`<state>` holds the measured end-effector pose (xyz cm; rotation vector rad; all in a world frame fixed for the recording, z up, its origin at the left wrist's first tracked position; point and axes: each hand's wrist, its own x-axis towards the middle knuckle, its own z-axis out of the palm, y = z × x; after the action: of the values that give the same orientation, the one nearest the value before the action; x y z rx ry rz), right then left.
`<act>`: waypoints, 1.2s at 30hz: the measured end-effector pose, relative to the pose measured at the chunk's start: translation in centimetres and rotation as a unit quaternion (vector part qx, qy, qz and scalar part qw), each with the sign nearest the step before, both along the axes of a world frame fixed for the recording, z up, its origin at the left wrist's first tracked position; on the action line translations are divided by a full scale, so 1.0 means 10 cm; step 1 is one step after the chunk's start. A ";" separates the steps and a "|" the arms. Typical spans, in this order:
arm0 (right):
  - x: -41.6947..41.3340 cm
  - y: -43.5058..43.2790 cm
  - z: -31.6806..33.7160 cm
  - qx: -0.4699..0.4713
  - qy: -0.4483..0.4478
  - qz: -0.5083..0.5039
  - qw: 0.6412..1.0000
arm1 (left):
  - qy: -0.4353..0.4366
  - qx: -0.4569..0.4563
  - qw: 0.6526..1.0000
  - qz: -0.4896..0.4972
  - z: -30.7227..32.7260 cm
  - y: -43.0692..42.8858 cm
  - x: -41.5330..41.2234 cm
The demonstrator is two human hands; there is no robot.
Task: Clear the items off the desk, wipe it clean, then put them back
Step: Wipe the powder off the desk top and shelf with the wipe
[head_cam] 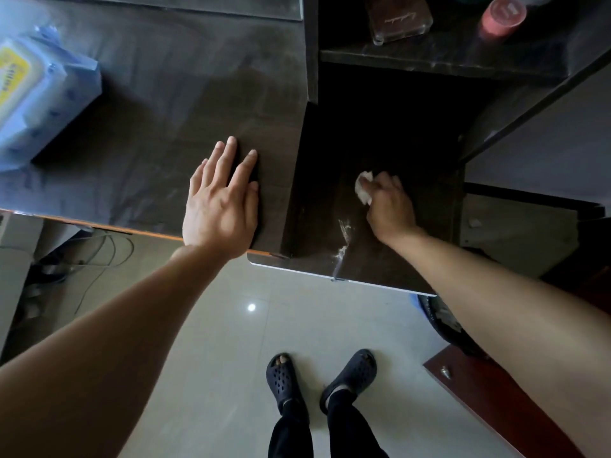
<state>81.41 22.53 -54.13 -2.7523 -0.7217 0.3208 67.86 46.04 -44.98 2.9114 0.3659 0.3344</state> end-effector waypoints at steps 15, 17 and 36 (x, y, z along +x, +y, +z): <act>0.03 0.40 -0.07 0.128 0.067 0.038 0.989 | -0.012 -0.012 1.000 0.012 0.01 0.01 -0.02; 0.37 0.62 -0.20 0.102 0.070 0.007 0.992 | -0.012 -0.013 1.000 0.010 0.01 0.01 -0.02; 0.11 0.77 -0.05 0.066 0.097 -0.028 0.993 | -0.020 -0.018 1.000 0.013 0.00 0.00 -0.01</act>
<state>82.47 30.27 -54.63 -2.5681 -0.5914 0.5004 67.77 46.01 -44.99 2.8631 0.4000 0.3844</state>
